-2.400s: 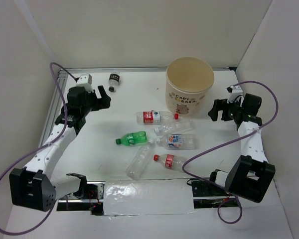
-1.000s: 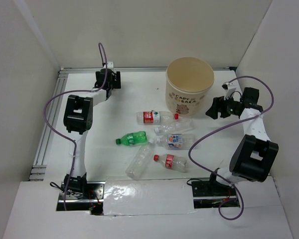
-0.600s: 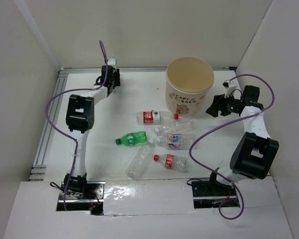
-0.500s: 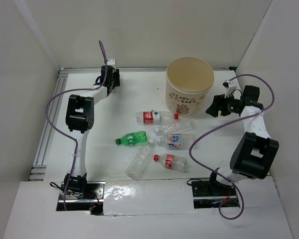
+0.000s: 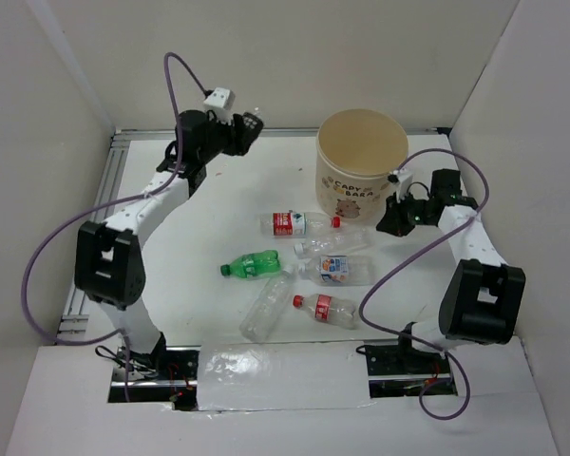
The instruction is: Put the plastic bottles in the bin
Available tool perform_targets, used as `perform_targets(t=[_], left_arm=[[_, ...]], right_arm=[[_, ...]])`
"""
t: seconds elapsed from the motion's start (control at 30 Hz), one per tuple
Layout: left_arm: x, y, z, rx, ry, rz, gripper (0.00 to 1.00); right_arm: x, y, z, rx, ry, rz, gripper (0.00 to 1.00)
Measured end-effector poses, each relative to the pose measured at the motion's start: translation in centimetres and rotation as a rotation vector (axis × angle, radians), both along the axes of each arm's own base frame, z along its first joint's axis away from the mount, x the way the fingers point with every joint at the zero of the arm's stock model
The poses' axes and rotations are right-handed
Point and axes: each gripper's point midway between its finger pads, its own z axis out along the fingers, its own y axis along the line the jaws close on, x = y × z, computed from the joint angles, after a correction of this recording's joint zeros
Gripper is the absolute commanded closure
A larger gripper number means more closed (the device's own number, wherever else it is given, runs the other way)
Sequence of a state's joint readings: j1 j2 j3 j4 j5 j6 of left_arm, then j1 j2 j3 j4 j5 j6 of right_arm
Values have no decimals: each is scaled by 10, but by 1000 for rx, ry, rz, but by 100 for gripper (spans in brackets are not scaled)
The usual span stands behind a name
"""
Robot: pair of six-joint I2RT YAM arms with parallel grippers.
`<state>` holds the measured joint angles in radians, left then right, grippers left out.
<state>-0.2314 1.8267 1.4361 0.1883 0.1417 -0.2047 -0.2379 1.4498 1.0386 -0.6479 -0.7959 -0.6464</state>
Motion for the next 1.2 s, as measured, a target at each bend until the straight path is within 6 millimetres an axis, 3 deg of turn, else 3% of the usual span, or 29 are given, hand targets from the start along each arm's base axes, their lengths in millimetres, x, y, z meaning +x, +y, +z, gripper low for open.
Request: perform_targets(t=[0.13, 0.2, 0.27, 0.37, 0.53, 0.6, 0.63, 0.67, 0.77, 0.97, 1.03, 1.13, 1.2], left_arm=[[-55, -83, 119, -139, -226, -268, 100], [-77, -118, 153, -196, -289, -378, 100], [-92, -153, 168, -244, -307, -468, 100], [-100, -202, 165, -288, -288, -564, 100], [-88, -272, 126, -297, -198, -613, 98], [-83, -292, 107, -287, -161, -613, 87], [-82, -300, 100, -282, -147, -612, 75], [-81, -305, 93, -275, -126, -606, 52], [-77, -307, 83, -256, -98, -582, 3], [-72, -293, 95, -251, -108, -517, 0], [-75, -281, 108, -237, -113, -484, 0], [-89, -251, 137, -204, -136, -432, 0], [-110, -218, 154, -175, -131, -393, 0]], right_arm=[[-27, 23, -7, -36, -10, 119, 59], [-35, 29, -5, -62, -40, 176, 50], [-41, 35, -3, -80, -68, 224, 43], [-47, 41, 0, -102, -102, 284, 33], [-57, 48, 11, -136, -167, 343, 24], [-61, 51, 17, -152, -198, 361, 20], [-63, 53, 19, -158, -209, 368, 19], [-65, 54, 21, -166, -220, 374, 17], [-68, 54, 21, -188, -236, 385, 15], [-83, 64, 1, -230, -258, 493, 11], [-93, 71, -17, -265, -260, 582, 11], [-97, 81, -37, -299, -247, 691, 11], [-94, 83, -51, -317, -224, 732, 11]])
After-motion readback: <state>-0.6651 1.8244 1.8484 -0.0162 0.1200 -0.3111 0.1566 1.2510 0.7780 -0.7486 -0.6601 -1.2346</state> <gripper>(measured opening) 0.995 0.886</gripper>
